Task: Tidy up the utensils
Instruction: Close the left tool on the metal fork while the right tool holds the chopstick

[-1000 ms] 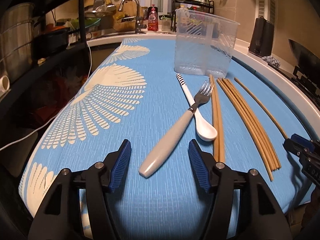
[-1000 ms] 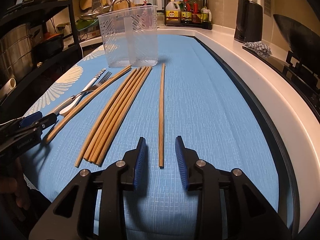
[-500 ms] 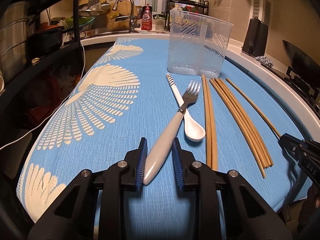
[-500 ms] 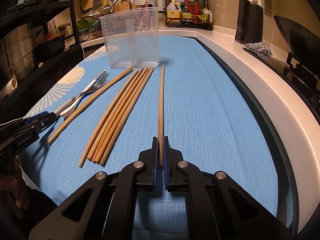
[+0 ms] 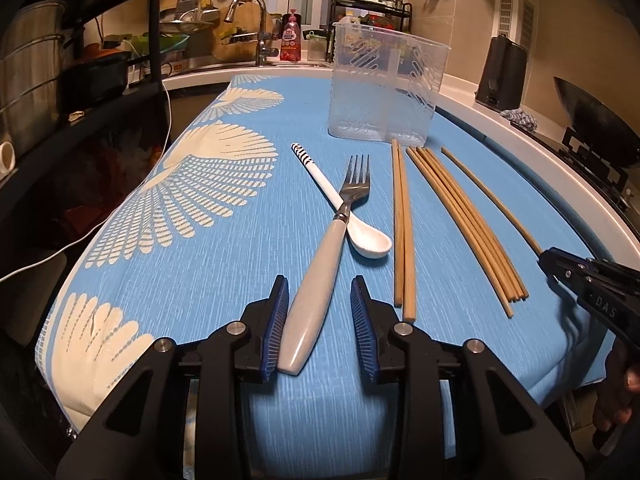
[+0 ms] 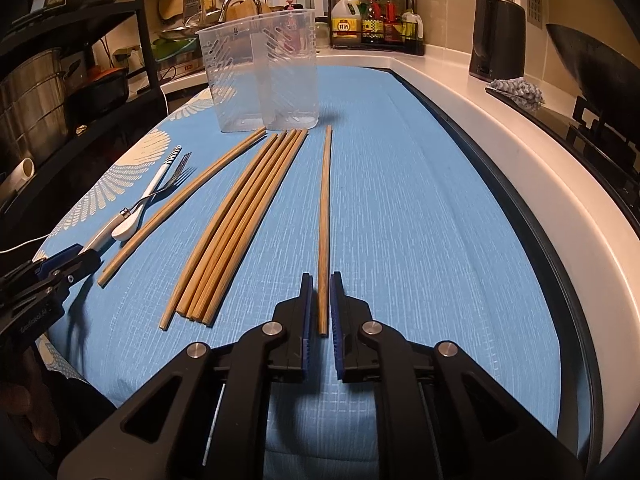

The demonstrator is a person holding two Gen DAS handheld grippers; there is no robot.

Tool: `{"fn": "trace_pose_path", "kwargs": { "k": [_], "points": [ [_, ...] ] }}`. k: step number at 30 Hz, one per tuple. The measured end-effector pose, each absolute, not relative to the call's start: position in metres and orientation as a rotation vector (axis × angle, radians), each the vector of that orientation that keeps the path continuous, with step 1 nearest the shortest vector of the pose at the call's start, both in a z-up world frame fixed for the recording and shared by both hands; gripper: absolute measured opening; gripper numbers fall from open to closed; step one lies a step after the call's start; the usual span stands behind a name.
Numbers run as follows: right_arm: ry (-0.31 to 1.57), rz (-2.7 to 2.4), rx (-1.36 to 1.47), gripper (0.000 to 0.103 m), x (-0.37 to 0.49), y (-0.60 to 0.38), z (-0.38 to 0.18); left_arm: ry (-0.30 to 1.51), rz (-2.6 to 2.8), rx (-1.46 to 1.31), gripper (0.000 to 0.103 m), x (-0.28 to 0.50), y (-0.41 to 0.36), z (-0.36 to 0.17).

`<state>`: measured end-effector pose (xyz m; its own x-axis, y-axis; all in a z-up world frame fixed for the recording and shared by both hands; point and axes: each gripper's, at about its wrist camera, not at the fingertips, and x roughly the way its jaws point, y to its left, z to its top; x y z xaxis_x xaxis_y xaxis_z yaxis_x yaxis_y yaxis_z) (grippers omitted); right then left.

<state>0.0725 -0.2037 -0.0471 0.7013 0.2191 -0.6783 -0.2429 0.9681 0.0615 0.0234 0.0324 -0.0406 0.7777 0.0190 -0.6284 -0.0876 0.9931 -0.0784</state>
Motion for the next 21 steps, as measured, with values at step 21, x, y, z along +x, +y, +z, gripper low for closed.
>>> {"fn": "trace_pose_path", "kwargs": {
  "k": [21],
  "points": [
    [0.709, 0.268, -0.042, 0.008, 0.073, -0.211, -0.049, 0.667, 0.079, -0.104, 0.042, 0.044, 0.036, -0.041]
  ]
}}
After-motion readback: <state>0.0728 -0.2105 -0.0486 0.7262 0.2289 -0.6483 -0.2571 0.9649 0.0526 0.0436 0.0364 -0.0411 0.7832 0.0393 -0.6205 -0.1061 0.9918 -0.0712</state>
